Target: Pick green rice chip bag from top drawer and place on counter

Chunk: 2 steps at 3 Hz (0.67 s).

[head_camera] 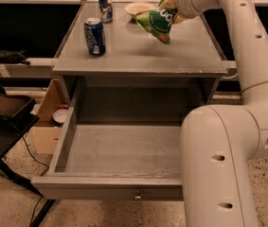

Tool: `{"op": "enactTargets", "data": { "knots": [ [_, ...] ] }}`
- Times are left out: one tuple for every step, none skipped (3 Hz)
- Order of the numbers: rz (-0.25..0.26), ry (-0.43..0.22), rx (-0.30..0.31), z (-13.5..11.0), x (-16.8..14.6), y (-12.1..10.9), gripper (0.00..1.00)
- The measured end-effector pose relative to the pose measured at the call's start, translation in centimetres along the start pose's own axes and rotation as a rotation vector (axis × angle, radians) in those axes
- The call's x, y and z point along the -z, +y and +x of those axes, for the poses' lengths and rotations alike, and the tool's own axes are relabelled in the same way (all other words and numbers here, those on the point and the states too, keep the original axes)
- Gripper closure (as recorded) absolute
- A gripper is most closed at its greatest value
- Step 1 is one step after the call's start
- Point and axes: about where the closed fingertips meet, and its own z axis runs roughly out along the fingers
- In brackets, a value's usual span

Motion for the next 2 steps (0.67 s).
{"op": "enactTargets", "data": {
  "knots": [
    [0.0, 0.0, 0.0, 0.0, -0.01, 0.0, 0.04],
    [0.0, 0.0, 0.0, 0.0, -0.01, 0.0, 0.0]
  ]
}}
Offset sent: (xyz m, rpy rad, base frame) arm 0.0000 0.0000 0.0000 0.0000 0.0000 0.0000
